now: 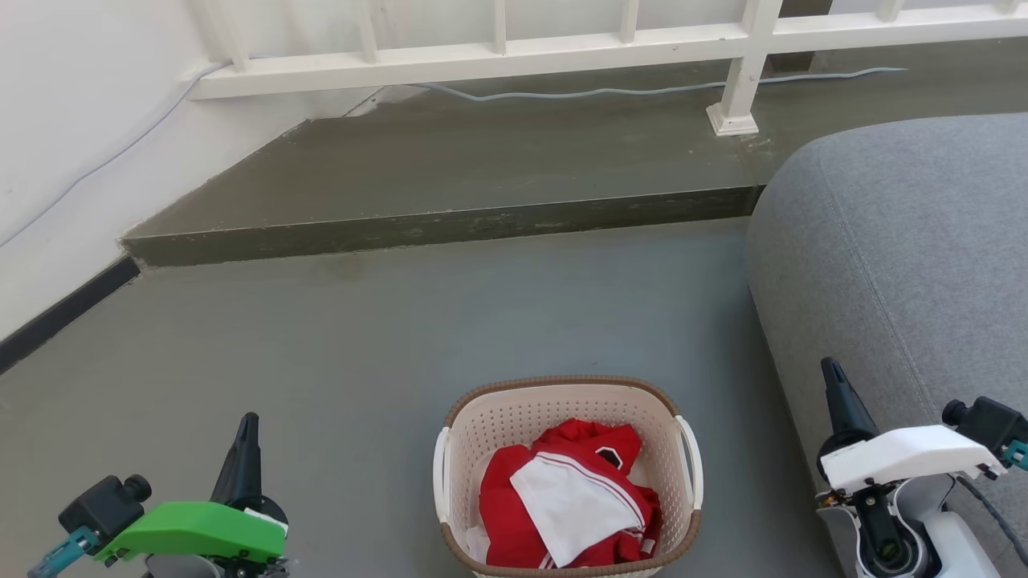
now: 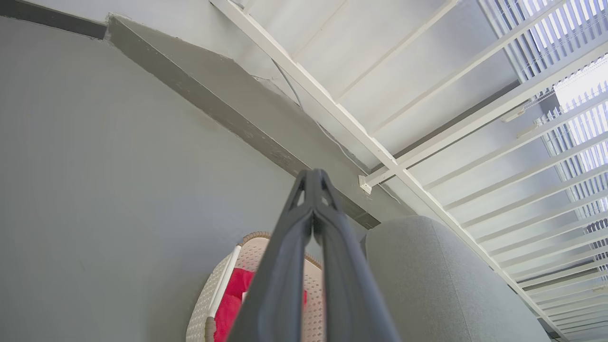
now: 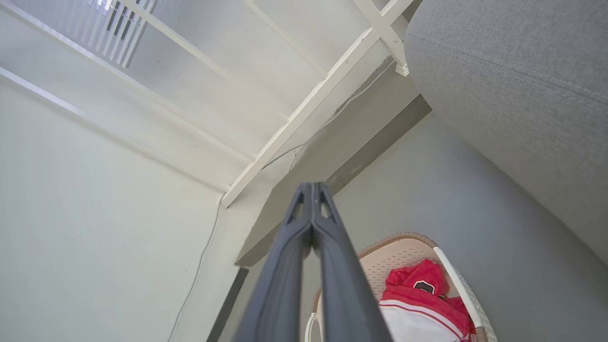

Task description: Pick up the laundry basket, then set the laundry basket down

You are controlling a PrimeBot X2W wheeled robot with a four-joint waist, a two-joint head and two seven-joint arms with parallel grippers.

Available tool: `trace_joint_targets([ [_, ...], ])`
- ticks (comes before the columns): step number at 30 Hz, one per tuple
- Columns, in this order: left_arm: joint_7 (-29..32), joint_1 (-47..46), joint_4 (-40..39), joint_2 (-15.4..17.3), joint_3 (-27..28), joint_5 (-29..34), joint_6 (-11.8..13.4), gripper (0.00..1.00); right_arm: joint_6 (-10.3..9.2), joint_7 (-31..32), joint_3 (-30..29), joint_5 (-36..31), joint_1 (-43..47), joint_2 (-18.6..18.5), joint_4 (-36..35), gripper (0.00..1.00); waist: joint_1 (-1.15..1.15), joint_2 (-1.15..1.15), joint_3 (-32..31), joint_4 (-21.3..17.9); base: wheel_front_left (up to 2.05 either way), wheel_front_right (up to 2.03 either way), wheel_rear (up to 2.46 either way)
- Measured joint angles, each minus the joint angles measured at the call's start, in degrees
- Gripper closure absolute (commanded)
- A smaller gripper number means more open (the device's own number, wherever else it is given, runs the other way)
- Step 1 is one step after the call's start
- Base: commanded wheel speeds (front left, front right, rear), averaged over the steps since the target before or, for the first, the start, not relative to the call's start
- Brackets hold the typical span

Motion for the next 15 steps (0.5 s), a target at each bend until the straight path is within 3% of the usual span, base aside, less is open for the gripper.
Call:
trace_joint_targets([
  [15,2.9,-0.2,0.3,0.2,1.7,-10.2,0.0,1.0,0.34,2.9,-3.0,10.6,-0.6,0.4,-0.5,1.0,0.0,0.0,-0.1,0.2,0.0,0.0,0.0],
])
